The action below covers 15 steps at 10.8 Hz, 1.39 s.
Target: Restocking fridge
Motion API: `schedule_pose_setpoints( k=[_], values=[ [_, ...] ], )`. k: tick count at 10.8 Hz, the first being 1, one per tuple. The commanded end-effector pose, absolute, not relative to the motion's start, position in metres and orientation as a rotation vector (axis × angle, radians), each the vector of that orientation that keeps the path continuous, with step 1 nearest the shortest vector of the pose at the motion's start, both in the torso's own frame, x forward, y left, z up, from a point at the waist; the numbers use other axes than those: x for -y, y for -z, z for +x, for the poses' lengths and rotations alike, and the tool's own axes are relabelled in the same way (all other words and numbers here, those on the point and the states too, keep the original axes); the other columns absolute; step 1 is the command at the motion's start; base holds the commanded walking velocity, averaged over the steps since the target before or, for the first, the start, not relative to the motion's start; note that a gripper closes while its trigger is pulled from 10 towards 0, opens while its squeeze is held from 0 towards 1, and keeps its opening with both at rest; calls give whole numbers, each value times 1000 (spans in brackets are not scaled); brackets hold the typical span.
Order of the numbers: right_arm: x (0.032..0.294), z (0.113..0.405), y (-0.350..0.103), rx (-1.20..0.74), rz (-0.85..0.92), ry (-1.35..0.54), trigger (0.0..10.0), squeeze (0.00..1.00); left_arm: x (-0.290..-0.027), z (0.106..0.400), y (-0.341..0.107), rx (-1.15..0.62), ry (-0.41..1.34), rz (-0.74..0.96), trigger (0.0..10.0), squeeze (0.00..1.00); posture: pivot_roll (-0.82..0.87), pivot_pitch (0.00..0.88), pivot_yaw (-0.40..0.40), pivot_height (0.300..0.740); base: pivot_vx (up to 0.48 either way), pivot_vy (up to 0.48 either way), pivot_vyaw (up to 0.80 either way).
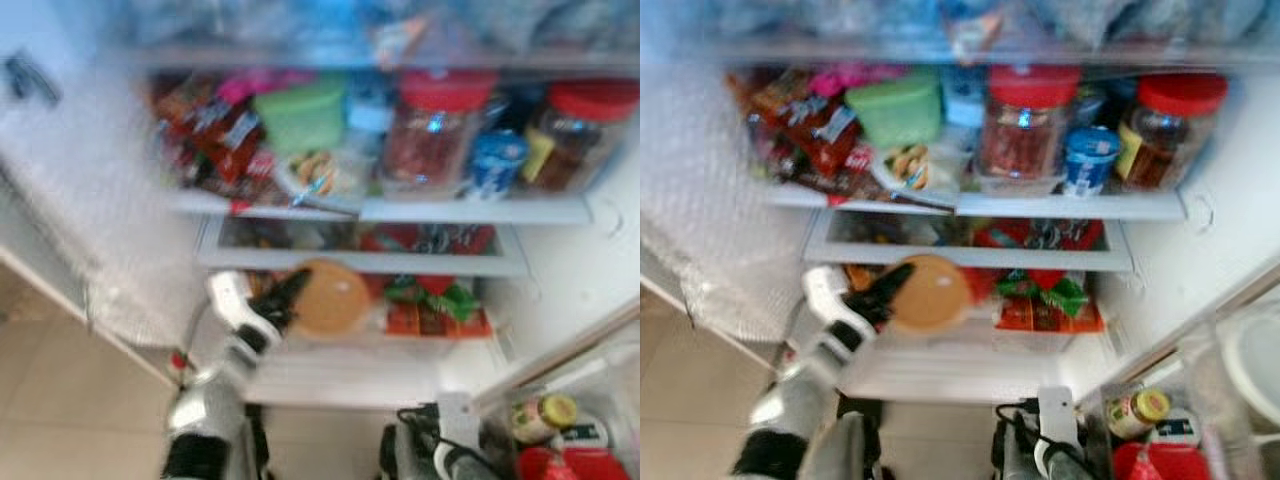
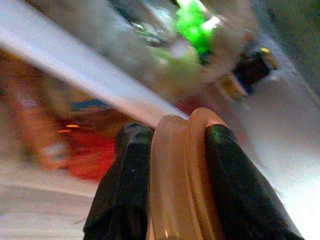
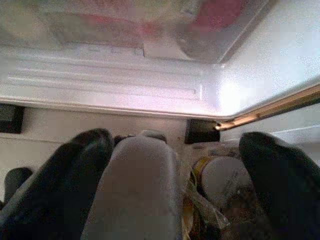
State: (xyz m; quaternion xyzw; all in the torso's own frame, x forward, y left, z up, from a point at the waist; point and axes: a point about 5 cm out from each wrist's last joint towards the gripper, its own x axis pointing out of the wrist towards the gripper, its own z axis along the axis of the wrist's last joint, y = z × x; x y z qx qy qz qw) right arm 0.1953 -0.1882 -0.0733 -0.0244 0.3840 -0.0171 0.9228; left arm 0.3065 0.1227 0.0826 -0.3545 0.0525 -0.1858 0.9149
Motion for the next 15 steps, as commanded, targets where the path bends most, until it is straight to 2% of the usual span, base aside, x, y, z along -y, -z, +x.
schedule_pose_setpoints(
  k=[1, 8, 15],
  values=[
    [194, 169, 87, -899, -48, 59, 10000, 0, -125, 306, -86, -90, 376, -724, 10000, 0, -83, 169, 27, 631, 0, 0, 0],
    [194, 170, 87, -894, -48, 51, 10000, 0, -115, 313, -101, -49, 456, -803, 10000, 0, -87, 166, 25, 631, 0, 0, 0],
    [191, 173, 85, -881, -46, 46, 10000, 0, -112, 318, -104, -45, 493, -798, 10000, 0, -88, 161, 26, 631, 0, 0, 0]
  ],
)
